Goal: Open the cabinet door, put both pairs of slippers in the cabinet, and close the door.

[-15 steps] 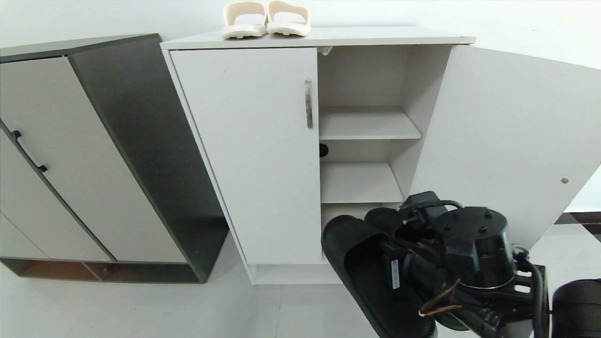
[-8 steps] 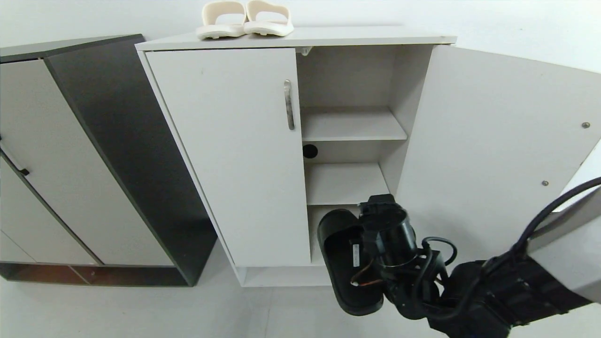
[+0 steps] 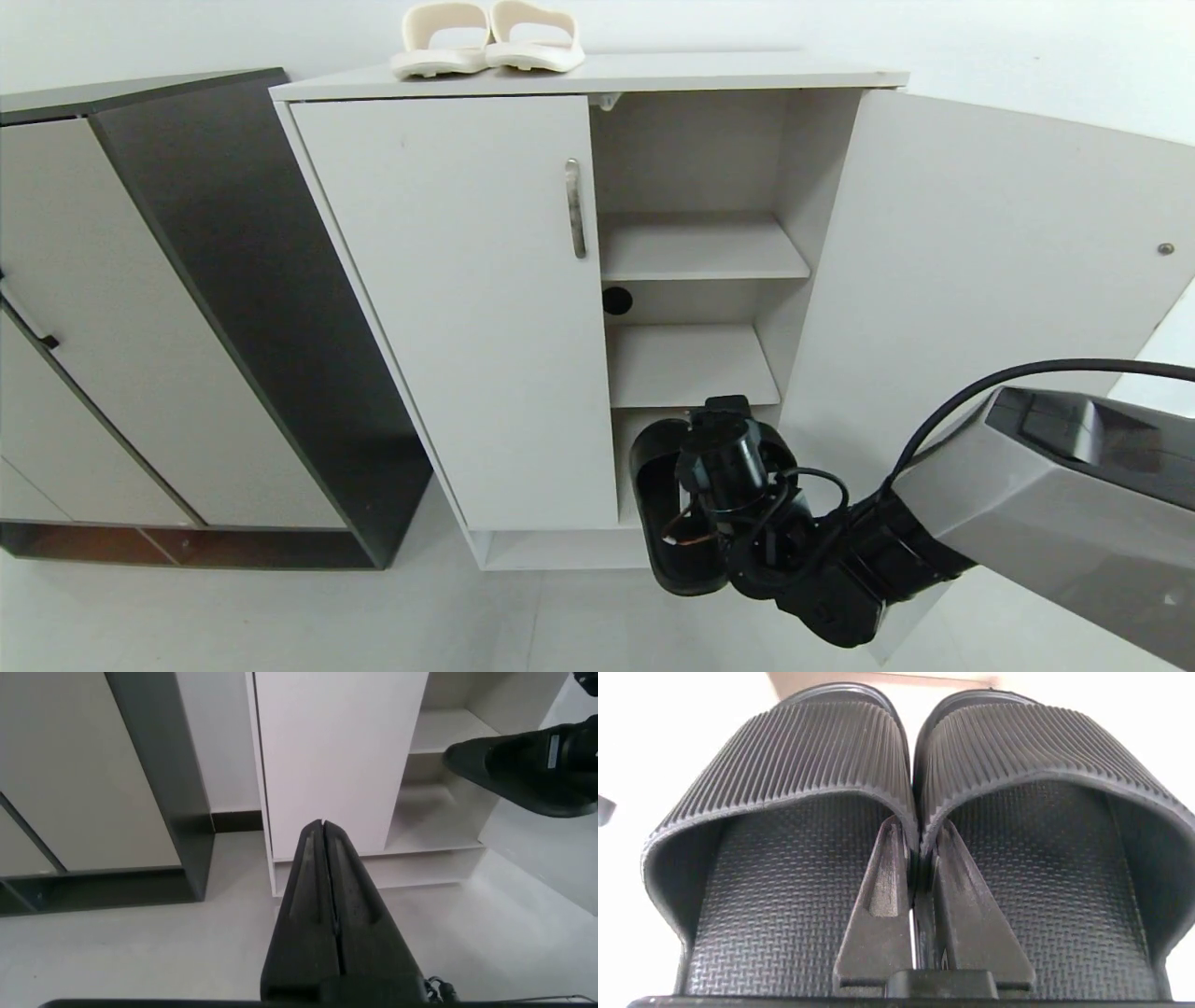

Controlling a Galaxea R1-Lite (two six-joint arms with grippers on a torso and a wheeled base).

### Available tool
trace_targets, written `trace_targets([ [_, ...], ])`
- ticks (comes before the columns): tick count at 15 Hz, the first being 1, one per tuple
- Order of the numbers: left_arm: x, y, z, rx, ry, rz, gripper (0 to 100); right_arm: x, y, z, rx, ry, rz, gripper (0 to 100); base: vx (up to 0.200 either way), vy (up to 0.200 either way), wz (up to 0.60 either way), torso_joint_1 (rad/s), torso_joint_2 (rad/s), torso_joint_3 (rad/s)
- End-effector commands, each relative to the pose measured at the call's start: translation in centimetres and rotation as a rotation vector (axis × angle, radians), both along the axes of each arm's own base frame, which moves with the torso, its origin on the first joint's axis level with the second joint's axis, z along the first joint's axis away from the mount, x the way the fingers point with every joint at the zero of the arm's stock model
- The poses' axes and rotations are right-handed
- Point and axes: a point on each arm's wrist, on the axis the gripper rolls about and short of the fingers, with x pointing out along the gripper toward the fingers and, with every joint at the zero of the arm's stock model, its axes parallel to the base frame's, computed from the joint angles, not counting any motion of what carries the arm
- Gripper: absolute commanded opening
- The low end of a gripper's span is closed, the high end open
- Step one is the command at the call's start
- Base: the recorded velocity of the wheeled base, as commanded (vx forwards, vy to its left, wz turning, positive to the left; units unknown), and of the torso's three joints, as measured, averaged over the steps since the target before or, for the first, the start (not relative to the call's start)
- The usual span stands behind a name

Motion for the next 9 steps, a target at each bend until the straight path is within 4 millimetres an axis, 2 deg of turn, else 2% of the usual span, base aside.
trace_targets([
  [1, 0.0, 0.0, 0.0, 0.0, 0.002, 0.0, 0, 0.5, 0.2, -0.3, 0.001, -0.001, -0.004, 0, 0.0, 0.0, 0.0, 0.0, 0.0, 0.0],
  [3, 0.0, 0.0, 0.0, 0.0, 0.002, 0.0, 0, 0.6, 0.3, -0.1, 0.007, -0.008, -0.006, 0, 0.0, 0.0, 0.0, 0.004, 0.0, -0.065],
  [6, 0.0, 0.0, 0.0, 0.0, 0.002, 0.0, 0, 0.6, 0.3, 0.4, 0.031, -0.043, -0.014, 0, 0.0, 0.0, 0.0, 0.002, 0.0, -0.188],
  [9, 0.0, 0.0, 0.0, 0.0, 0.002, 0.0, 0, 0.5, 0.1, 1.3, 0.01, -0.18, -0.033, 0, 0.0, 0.0, 0.0, 0.006, 0.0, -0.194],
])
